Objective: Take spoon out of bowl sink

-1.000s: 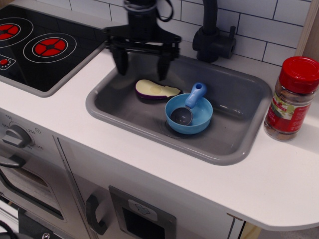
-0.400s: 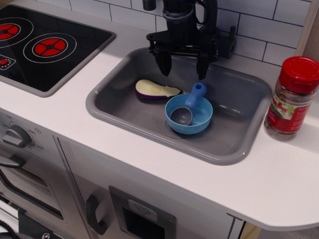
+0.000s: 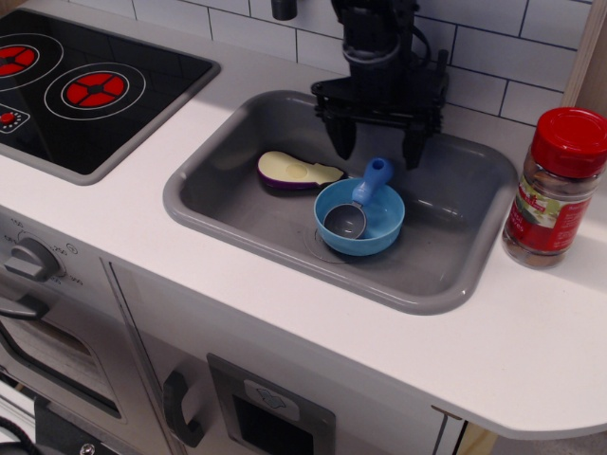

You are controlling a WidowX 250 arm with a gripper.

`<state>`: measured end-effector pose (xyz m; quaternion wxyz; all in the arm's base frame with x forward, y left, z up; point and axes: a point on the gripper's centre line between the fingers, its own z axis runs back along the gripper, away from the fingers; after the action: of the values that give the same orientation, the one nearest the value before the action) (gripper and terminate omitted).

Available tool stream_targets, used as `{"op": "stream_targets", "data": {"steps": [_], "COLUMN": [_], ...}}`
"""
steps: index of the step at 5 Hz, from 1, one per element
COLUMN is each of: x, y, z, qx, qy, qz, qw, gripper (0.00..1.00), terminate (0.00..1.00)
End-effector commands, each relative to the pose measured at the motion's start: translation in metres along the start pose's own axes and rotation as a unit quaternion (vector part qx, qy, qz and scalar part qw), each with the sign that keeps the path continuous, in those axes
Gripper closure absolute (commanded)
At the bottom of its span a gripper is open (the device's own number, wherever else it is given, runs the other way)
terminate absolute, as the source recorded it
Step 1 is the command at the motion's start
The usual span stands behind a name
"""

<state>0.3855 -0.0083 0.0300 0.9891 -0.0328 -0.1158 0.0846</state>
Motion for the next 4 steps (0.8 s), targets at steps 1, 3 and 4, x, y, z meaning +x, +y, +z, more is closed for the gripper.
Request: {"op": "stream_targets", "data": {"steps": [1, 3, 4], "x": [0.0059, 0.0014, 0.0022], "y": [-0.0106, -0.0065, -0.0066], "z": [0.0042, -0.0037, -0.0051], "qx": [0.015, 0.038, 0.044], "qy": [-0.024, -0.023, -0.02], "qz": [-0.004, -0.012, 0.004], "qw": [0.9996, 0.9989, 0.9988], "gripper": [0.0, 0.0, 0.0], "terminate": [0.0, 0.0, 0.0]}}
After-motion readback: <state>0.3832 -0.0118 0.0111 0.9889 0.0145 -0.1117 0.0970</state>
